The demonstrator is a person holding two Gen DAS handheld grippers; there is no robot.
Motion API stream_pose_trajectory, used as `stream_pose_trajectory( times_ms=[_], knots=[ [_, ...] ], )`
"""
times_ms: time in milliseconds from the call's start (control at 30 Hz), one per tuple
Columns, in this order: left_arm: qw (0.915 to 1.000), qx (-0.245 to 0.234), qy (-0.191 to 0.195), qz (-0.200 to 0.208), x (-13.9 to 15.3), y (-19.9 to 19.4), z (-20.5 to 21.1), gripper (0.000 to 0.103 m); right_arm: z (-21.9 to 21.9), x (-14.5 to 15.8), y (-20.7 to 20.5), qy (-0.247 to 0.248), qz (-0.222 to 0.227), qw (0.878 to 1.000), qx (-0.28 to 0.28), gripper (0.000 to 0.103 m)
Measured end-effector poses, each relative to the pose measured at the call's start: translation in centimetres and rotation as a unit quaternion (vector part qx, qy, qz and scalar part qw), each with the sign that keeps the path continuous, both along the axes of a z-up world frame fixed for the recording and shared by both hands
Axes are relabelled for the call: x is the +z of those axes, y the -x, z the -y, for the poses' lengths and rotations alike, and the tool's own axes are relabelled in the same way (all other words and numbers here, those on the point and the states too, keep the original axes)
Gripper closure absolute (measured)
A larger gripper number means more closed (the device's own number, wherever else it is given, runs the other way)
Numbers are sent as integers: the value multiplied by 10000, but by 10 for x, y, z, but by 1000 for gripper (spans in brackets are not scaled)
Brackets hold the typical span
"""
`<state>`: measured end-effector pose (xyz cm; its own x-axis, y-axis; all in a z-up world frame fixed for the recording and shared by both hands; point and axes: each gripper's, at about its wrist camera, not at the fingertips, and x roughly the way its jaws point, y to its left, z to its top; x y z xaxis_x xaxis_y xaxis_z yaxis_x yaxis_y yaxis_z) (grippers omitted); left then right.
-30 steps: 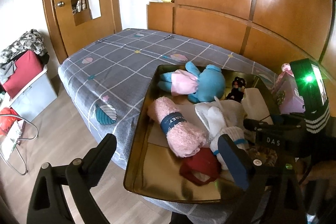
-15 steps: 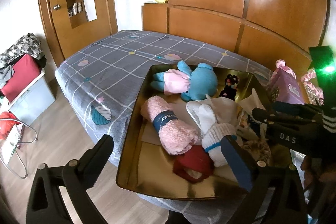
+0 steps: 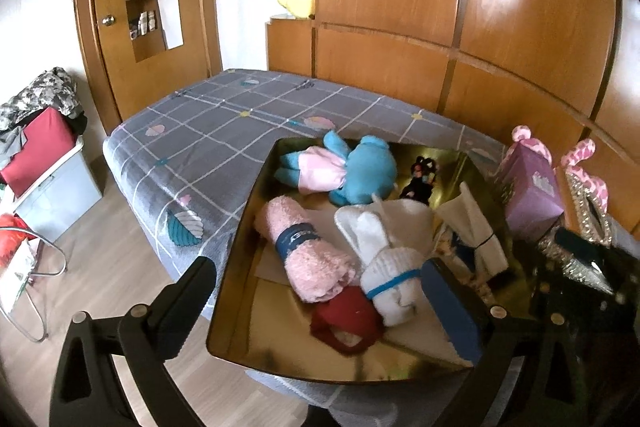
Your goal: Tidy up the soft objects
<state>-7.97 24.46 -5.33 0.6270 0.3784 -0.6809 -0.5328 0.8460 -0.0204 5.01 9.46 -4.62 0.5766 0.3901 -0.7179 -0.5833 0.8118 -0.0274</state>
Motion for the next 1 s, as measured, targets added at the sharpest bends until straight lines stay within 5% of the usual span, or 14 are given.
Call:
stream_pose_trajectory(
  times_ms=[400, 633, 1000],
  knots=[
    [9997, -193, -178, 7, 5, -6, 26, 0, 43, 3, 22, -229, 223, 9980, -541, 43],
    [9987, -264, -248, 372, 19, 0, 36, 0, 65, 20, 21, -518, 367, 9933, -970, 43],
    [9984, -281, -226, 441, 21, 3, 40, 0, 65, 26, 26, -500, 453, 9933, -937, 43]
  ],
)
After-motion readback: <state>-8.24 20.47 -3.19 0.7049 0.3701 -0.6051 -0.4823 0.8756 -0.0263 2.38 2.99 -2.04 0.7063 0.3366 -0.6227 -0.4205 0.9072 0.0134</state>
